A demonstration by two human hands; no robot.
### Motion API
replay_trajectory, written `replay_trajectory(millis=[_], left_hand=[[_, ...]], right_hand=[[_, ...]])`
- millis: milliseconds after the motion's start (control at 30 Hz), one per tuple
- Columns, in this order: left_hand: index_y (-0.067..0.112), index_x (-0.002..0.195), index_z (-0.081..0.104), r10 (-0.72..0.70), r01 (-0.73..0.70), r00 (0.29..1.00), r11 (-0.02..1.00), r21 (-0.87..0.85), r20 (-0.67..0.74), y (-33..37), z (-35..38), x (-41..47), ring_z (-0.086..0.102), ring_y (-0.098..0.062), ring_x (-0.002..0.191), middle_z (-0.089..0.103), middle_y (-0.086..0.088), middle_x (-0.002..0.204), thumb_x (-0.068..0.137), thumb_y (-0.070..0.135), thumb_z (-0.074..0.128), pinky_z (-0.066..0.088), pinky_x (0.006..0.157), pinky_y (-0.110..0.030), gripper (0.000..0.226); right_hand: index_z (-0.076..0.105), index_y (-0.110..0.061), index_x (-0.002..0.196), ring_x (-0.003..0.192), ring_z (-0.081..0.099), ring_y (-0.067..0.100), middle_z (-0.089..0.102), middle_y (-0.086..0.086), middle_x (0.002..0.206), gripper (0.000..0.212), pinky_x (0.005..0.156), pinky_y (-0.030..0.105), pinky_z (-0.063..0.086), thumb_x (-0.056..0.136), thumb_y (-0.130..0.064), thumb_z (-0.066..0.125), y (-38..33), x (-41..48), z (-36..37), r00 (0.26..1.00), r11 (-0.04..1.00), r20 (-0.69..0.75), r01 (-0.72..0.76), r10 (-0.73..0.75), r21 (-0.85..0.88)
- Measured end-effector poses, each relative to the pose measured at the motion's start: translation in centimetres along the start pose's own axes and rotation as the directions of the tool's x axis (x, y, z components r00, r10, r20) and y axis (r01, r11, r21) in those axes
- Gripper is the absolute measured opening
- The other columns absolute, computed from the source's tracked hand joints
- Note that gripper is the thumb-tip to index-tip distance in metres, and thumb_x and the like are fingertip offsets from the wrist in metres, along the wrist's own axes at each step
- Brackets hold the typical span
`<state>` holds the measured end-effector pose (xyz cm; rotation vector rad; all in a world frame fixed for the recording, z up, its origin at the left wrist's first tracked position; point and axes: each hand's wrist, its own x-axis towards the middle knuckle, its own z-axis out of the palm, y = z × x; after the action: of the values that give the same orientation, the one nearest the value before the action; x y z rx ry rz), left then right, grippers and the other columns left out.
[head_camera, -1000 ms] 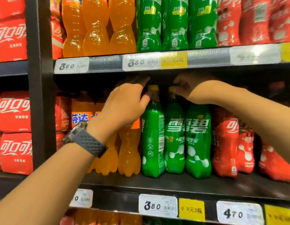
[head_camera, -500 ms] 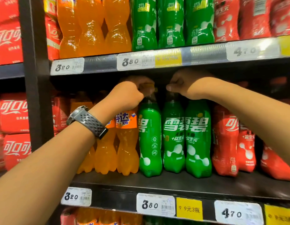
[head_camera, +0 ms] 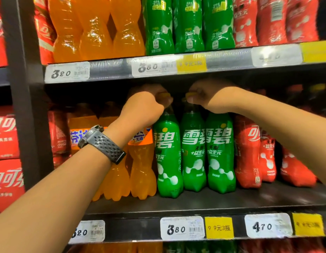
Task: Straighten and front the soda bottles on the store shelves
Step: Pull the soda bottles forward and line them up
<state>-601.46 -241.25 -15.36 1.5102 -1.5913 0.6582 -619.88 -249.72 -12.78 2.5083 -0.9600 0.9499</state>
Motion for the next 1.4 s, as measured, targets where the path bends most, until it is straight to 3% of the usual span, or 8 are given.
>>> replay_trajectory(millis=[267,433,667,867,1100,1200,1300,1400], left_hand=[[0.030,0.106,0.067,-0.059,0.059,0.998,0.998,-0.034,0.000,0.0,0.3,0.2,0.063,-0.024,0.102,0.070,0.001,0.107,0.081,0.050,0.062,0.051,0.087,-0.040,0.032],[0.025,0.104,0.065,-0.075,0.078,0.995,0.996,0.033,-0.067,0.6,0.6,0.2,0.060,-0.028,0.102,0.068,-0.004,0.106,0.081,0.055,0.065,0.050,0.086,-0.039,0.037],[0.024,0.099,0.064,-0.085,0.095,0.992,0.990,0.101,-0.099,1.3,0.6,-0.2,0.061,-0.029,0.098,0.068,-0.005,0.102,0.081,0.056,0.064,0.051,0.081,-0.037,0.037],[0.026,0.105,0.062,-0.073,0.085,0.994,0.985,0.152,-0.083,1.4,0.5,-0.5,0.060,-0.029,0.098,0.067,-0.005,0.104,0.083,0.059,0.060,0.051,0.080,-0.038,0.040],[0.035,0.122,0.057,0.024,-0.010,0.996,0.987,0.161,-0.089,4.1,1.2,0.1,0.060,-0.026,0.105,0.067,0.000,0.113,0.086,0.054,0.055,0.047,0.082,-0.033,0.041],[0.037,0.127,0.054,0.068,-0.066,0.998,0.981,0.184,-0.004,6.1,2.5,0.8,0.058,-0.024,0.109,0.064,0.001,0.121,0.086,0.054,0.056,0.038,0.078,-0.025,0.045],[0.032,0.121,0.060,0.044,-0.051,0.998,0.978,0.202,0.038,6.7,3.3,1.6,0.059,-0.024,0.107,0.064,0.000,0.120,0.086,0.046,0.063,0.041,0.080,-0.024,0.038],[0.031,0.116,0.065,0.006,-0.011,0.999,0.993,0.116,0.036,6.5,3.3,1.8,0.061,-0.021,0.102,0.066,0.001,0.116,0.086,0.036,0.067,0.040,0.078,-0.021,0.030]], right_hand=[[0.064,-0.019,0.115,0.095,0.061,0.026,0.067,0.006,0.107,0.031,0.088,0.040,0.048,0.094,-0.040,0.053,-0.2,-0.6,-0.3,1.000,0.998,0.019,0.005,-0.006,0.067],[0.063,-0.019,0.112,0.092,0.060,0.025,0.066,0.005,0.104,0.037,0.081,0.031,0.047,0.091,-0.049,0.054,0.0,-0.2,-0.3,1.000,0.999,0.001,0.000,0.000,0.043],[0.063,-0.014,0.109,0.090,0.059,0.026,0.065,0.008,0.102,0.042,0.077,0.032,0.046,0.090,-0.051,0.055,0.2,-0.3,-0.5,0.997,0.997,-0.026,0.075,-0.075,0.005],[0.057,-0.011,0.117,0.098,0.061,0.025,0.063,0.002,0.106,0.037,0.092,0.037,0.046,0.094,-0.040,0.053,2.5,-1.0,-1.5,0.994,0.961,0.024,0.094,-0.104,0.259],[0.053,-0.022,0.120,0.096,0.060,0.020,0.061,-0.003,0.103,0.042,0.093,0.038,0.046,0.090,-0.050,0.054,5.9,-1.7,-2.6,0.996,0.985,0.064,0.051,-0.063,0.166],[0.059,-0.020,0.107,0.085,0.058,0.022,0.060,0.001,0.092,0.036,0.077,0.031,0.045,0.088,-0.051,0.057,5.7,-1.5,-2.5,0.998,0.994,0.026,0.056,-0.059,0.089],[0.062,-0.017,0.090,0.076,0.059,0.026,0.061,0.005,0.079,0.031,0.065,0.031,0.042,0.088,-0.048,0.060,5.4,-1.3,-2.7,0.997,0.997,0.022,0.075,-0.075,0.003],[0.066,-0.015,0.101,0.085,0.061,0.026,0.066,0.007,0.092,0.033,0.077,0.034,0.049,0.089,-0.045,0.061,5.4,-1.4,-2.7,0.997,0.998,0.046,0.065,-0.066,0.027]])
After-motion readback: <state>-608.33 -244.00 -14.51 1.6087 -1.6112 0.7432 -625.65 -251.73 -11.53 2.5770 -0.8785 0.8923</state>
